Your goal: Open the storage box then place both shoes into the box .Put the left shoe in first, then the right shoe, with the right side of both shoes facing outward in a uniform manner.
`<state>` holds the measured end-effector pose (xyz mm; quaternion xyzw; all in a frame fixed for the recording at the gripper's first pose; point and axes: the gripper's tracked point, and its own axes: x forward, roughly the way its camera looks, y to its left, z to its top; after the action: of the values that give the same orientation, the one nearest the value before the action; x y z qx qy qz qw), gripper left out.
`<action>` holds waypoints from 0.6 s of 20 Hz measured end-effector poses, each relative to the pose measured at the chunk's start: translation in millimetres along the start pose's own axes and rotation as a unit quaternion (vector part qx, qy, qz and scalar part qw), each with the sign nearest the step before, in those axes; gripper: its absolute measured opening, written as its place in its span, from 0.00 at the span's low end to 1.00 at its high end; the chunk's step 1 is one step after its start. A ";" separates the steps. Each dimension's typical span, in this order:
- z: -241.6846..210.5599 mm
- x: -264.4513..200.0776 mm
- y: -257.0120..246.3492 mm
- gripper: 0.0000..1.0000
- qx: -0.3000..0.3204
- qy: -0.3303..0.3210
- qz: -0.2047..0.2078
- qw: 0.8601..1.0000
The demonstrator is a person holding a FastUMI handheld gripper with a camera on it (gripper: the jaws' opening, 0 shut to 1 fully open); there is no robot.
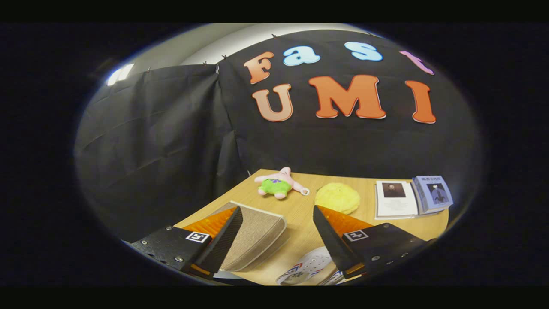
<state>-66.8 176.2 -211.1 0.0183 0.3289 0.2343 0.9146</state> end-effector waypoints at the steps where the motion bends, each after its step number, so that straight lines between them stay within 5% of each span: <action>1: -10.1 4.4 2.7 0.98 0.010 0.019 0.008 1.000; 12: -121.2 39.0 36.8 0.97 0.115 0.178 0.080 0.974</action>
<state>-129.9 211.5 -322.2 0.1078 0.5089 0.2667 0.8114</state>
